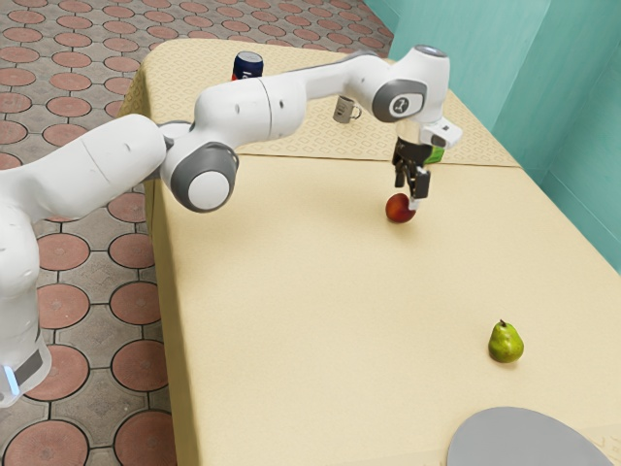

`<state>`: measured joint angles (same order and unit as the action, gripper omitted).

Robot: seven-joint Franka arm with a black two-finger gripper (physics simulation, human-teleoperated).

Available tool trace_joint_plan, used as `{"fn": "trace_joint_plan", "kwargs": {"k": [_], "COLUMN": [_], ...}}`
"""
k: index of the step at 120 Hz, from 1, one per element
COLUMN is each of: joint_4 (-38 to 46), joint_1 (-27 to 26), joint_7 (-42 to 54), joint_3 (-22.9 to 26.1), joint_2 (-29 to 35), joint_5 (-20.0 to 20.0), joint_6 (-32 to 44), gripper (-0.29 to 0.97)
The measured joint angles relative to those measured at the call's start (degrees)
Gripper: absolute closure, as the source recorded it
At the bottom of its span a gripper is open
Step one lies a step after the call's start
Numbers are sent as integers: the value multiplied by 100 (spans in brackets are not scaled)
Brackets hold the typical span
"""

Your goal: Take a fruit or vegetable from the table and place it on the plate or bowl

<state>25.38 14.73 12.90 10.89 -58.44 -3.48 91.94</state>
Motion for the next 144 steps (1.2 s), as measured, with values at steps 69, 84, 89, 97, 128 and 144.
{"fn": "trace_joint_plan", "kwargs": {"k": [69, 84, 89, 97, 128, 144], "joint_4": [206, 243, 276, 330, 399, 392], "joint_1": [-1, 5, 19, 27, 26, 21], "joint_7": [20, 22, 22, 20, -38, -91], "joint_3": [8, 4, 7, 8, 10, 20], "joint_2": [-27, -29, -29, -31, -59, -60], "joint_5": [71, 93, 98, 111, 155, 129], "joint_6": [-66, -69, -69, -70, -71, -59], "gripper": [0, 0, 0, 0, 22, 38]}}
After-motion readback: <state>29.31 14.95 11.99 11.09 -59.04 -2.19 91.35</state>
